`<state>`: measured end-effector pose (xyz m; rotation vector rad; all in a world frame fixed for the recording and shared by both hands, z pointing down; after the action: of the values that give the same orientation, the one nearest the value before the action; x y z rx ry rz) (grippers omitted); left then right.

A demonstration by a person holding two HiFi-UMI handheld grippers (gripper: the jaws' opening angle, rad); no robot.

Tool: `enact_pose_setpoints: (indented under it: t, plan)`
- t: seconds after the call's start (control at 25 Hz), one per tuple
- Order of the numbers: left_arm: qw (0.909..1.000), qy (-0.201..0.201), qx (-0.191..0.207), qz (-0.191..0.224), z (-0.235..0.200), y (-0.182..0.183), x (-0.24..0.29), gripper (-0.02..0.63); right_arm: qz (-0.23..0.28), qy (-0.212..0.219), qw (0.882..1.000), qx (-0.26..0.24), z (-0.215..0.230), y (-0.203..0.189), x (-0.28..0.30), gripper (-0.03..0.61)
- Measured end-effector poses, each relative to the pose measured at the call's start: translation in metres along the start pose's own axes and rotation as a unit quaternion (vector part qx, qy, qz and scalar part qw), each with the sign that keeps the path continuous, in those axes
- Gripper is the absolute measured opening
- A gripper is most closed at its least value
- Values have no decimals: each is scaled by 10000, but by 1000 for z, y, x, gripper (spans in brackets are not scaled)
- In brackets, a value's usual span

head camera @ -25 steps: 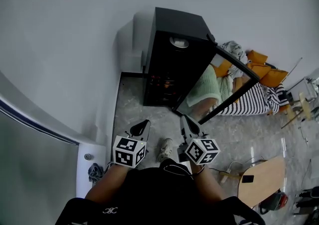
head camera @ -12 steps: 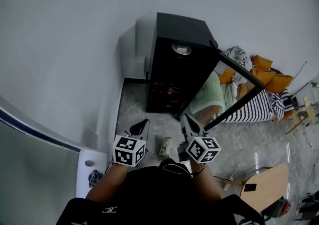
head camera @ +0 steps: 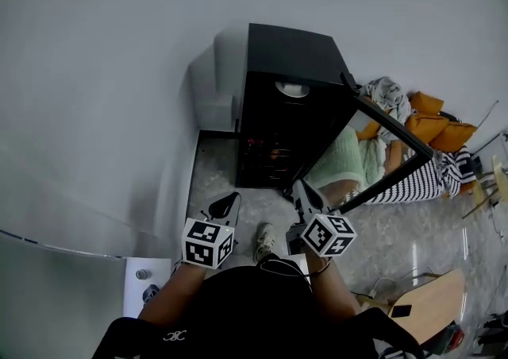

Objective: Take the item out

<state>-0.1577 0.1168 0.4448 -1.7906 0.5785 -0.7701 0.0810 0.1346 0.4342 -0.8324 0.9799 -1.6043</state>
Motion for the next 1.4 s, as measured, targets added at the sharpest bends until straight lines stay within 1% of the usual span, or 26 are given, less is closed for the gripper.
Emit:
enact_pose_setpoints:
  t: [0.12,0.2,0.28,0.36,0.4,0.44,0.68,0.96,1.12,1.28,1.36,1.4]
  plan:
    - [10000,56,-29,-22,-10,9,23,0,-48,-40,9998,169,17,6,26,8]
    - [9999,68,-47,-64,-14,14,41,0,-60,-128,9990,429,31,11,43,8]
    - [9999,72,-52,-94,-17,20,58,0,-49,-295,9955,898,50,16,58,8]
    - [9999,81,-62,-126,-17,26,76,0,-33,-425,9873,1532,70,22,74,8]
    - [9998,90,-68,-148,-16,28,85,0,-24,-447,9828,1791,79,26,81,8]
    - [9998,100,-78,-173,-16,30,94,0,-19,-458,9798,1947,87,30,89,8]
    - [9991,195,-146,-348,-16,34,153,0,-161,-335,9769,2104,127,48,134,8]
    - [9985,346,-122,-399,-14,52,218,0,-407,-297,9722,2288,176,61,173,8]
    - [9980,463,-147,-406,-9,56,235,0,-638,-190,9697,2351,188,61,189,8]
    - [9975,467,-165,-497,-11,54,245,0,-711,-150,9681,2400,194,61,203,8]
    - [9975,460,-184,-505,-14,55,249,0,-716,-193,9647,2527,196,60,210,8]
    - [9976,451,-179,-498,-17,57,251,0,-724,-224,9609,2664,197,58,213,8]
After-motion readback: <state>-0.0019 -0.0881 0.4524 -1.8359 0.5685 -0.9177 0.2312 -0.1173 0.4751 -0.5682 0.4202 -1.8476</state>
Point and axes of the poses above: the fingertips, and each gripper's own axes: x forward along the fingers, z to its right, y out of its top, the point moved 9 cm from there along -x, backward along the fingers, and after that the axes turned 7 degrees about z, right-handed, at the moved point
